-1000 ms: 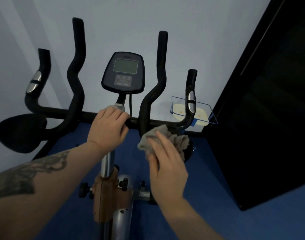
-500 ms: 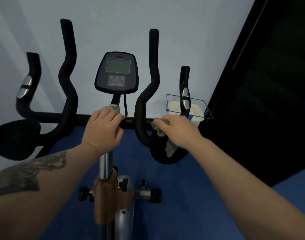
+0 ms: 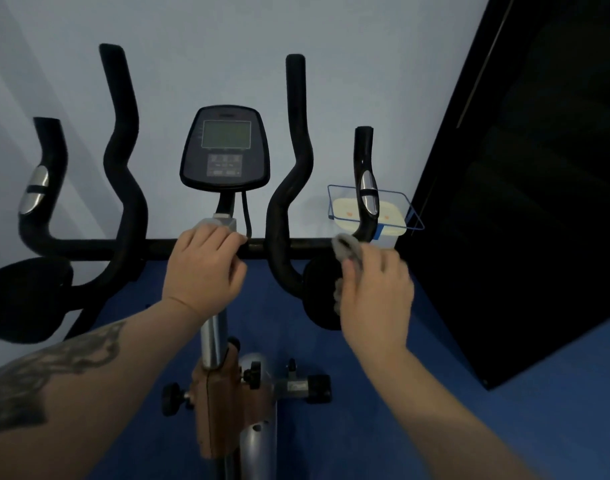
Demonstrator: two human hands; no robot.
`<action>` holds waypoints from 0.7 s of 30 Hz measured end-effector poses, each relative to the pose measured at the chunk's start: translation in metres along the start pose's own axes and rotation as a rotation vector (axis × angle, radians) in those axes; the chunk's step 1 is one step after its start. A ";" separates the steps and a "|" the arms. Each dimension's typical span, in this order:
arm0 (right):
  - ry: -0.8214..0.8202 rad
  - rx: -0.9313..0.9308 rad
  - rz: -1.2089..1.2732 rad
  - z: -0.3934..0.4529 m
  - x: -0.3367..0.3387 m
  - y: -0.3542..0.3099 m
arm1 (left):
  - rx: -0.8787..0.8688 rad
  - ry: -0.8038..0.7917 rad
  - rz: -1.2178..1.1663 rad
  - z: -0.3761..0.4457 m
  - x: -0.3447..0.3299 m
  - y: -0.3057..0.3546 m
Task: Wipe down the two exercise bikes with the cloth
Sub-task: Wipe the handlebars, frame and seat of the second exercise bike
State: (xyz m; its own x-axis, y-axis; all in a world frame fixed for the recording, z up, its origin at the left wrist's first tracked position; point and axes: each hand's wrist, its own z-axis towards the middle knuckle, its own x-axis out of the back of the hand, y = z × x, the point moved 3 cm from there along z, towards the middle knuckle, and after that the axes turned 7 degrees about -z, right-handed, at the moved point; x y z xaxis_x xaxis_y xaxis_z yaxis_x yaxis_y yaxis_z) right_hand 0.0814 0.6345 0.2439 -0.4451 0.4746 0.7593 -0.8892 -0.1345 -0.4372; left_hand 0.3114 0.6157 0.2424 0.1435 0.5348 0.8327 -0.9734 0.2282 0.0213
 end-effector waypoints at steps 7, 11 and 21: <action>-0.002 0.224 0.172 -0.039 -0.012 -0.024 | 0.006 0.024 -0.013 0.000 -0.001 -0.001; -0.055 0.080 0.425 -0.020 -0.018 -0.036 | 0.011 0.016 -0.013 0.000 0.001 0.002; -0.161 0.201 0.634 0.009 0.006 -0.024 | 0.143 0.127 -0.285 -0.001 0.005 -0.003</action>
State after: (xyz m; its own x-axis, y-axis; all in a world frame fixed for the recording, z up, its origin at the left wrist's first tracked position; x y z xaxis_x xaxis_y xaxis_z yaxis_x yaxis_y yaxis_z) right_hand 0.0990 0.6329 0.2633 -0.8826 0.1174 0.4552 -0.4469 -0.5103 -0.7348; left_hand 0.3150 0.6186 0.2456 0.4256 0.5648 0.7070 -0.9049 0.2716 0.3278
